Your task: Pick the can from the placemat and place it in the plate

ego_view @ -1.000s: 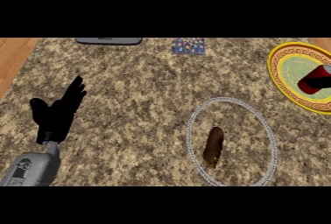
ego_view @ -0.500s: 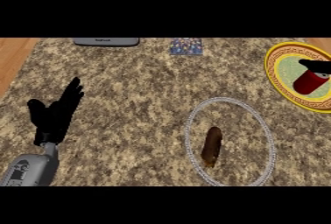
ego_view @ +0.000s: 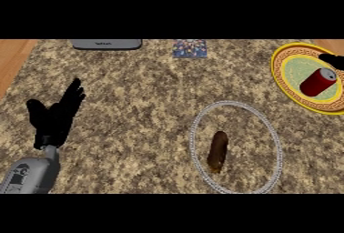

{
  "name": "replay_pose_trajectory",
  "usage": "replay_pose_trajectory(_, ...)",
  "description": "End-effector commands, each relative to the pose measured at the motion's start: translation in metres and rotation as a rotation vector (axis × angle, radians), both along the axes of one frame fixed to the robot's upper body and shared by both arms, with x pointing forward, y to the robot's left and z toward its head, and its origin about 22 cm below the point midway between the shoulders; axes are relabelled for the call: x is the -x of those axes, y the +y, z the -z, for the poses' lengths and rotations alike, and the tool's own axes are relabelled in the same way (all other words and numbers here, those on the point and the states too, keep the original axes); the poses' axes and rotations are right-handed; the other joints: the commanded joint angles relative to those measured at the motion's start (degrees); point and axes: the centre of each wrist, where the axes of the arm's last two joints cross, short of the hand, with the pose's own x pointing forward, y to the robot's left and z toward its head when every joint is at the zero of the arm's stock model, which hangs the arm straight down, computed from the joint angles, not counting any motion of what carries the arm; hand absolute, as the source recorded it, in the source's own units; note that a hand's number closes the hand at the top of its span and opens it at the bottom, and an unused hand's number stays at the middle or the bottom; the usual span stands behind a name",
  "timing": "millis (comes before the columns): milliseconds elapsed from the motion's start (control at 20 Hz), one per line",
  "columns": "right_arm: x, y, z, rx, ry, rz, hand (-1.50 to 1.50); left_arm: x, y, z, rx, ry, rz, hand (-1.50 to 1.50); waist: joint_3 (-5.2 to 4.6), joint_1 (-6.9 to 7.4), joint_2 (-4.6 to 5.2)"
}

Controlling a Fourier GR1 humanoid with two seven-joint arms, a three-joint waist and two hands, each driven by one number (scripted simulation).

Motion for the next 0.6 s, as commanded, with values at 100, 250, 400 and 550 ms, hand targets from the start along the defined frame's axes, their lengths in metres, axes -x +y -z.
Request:
replay_pose_trajectory(100, 0.019, -0.011, 0.026, -0.059, -0.009, -0.051, -1.50, -0.003, -0.014, -0.009, -0.011, 0.007, 0.001, 0.00, -0.03, 0.11, -0.07)
replay_pose_trajectory(250, 0.036, -0.035, 0.030, -0.029, -0.050, -0.025, -1.50, 0.010, 0.001, -0.007, -0.015, -0.005, 0.009, 0.00, 0.01, 0.66, 0.12)
replay_pose_trajectory(400, 0.050, -0.046, 0.034, -0.021, -0.049, -0.029, -1.50, 0.012, 0.012, 0.012, 0.001, 0.020, -0.001, 0.00, -0.05, -0.05, -0.05)
replay_pose_trajectory(550, 0.066, -0.068, 0.033, -0.027, -0.035, -0.018, -1.50, 0.014, -0.009, -0.004, -0.008, 0.007, 0.002, 0.00, 0.01, 0.47, 0.04)
